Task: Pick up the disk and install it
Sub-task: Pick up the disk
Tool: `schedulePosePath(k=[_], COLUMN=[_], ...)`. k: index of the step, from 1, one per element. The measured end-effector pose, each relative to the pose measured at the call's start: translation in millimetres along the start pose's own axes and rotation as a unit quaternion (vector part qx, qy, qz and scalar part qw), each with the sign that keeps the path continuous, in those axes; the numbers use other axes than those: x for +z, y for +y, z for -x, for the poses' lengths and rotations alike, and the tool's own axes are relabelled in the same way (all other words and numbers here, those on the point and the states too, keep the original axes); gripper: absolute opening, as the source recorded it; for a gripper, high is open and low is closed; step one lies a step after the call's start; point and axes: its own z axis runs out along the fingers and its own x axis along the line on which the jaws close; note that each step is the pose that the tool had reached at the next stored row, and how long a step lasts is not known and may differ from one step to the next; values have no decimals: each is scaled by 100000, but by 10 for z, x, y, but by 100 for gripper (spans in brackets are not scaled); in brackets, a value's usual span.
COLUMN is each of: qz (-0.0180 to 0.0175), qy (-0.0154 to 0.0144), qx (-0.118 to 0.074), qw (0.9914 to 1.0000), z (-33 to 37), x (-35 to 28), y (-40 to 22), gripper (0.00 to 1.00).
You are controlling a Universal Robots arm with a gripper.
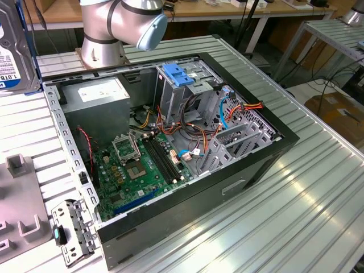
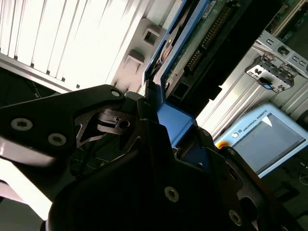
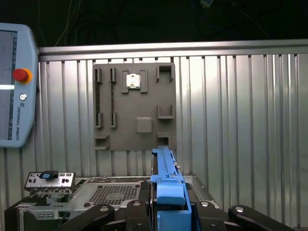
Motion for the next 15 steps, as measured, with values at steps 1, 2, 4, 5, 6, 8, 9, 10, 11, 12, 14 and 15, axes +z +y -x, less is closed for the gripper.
schedulePosePath(k=[1,2,4,5,6,8,9,10,11,12,14,15], qz=[0,5,2,7,4,6,9,6,8,6,12,5], qy=[0,5,0,3,2,2,7,4,4,3,8,1], qx=[0,-2,1,2,-1,2,3,3,-2,-1,2,-4], qw=[100000,100000,100000,100000,100000,100000,100000,100000,100000,100000,100000,100000], z=[-21,-48,-79,-79,-78,-76,-75,-74,-73,-72,-67,-65], x=[0,0,2,2,3,5,5,6,6,7,7,9], y=[-5,-12,-50,-112,-179,-290,-345,-365,-403,-455,-577,-658], gripper=[37,37,37,37,37,37,37,37,37,37,37,37])
